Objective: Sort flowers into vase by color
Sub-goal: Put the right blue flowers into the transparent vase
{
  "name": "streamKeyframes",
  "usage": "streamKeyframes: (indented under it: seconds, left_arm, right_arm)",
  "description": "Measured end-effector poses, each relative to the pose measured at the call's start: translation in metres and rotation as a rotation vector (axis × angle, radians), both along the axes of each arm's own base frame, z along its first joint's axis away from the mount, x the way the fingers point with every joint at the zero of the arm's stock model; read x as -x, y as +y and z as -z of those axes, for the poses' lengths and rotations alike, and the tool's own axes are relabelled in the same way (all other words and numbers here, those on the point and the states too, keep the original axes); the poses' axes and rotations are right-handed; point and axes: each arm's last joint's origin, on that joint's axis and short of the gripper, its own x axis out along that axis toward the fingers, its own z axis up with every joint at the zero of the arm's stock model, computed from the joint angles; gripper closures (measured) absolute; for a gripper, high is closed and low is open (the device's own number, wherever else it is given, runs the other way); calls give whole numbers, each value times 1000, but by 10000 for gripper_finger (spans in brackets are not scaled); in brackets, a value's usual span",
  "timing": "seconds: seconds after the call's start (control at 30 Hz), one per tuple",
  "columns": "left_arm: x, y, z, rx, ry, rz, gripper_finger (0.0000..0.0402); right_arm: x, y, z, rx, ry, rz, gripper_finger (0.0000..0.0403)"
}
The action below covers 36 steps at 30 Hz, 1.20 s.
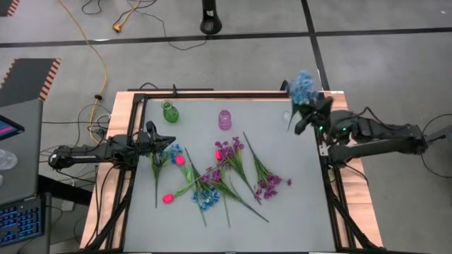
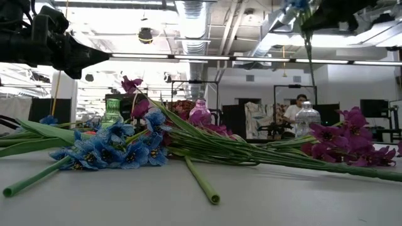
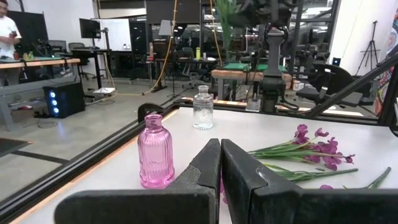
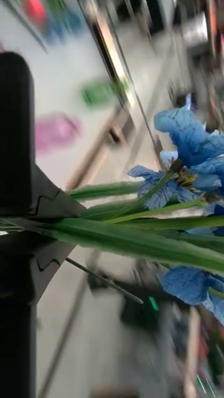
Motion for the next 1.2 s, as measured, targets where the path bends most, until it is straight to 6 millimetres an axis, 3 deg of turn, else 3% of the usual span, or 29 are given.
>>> streamKeyframes:
  seconds: [0.33, 0.73, 1.2]
  left_arm:
    - [0, 0, 0, 0, 0, 0, 401]
    - [0, 0, 0, 0, 0, 0, 401]
    - [0, 0, 0, 0, 0, 0, 401]
  right_arm:
    - [8, -15, -8, 99, 28, 200, 360]
    - [-21, -34, -3, 109, 91, 193, 362]
    - [-30, -45, 4, 98, 132, 237, 362]
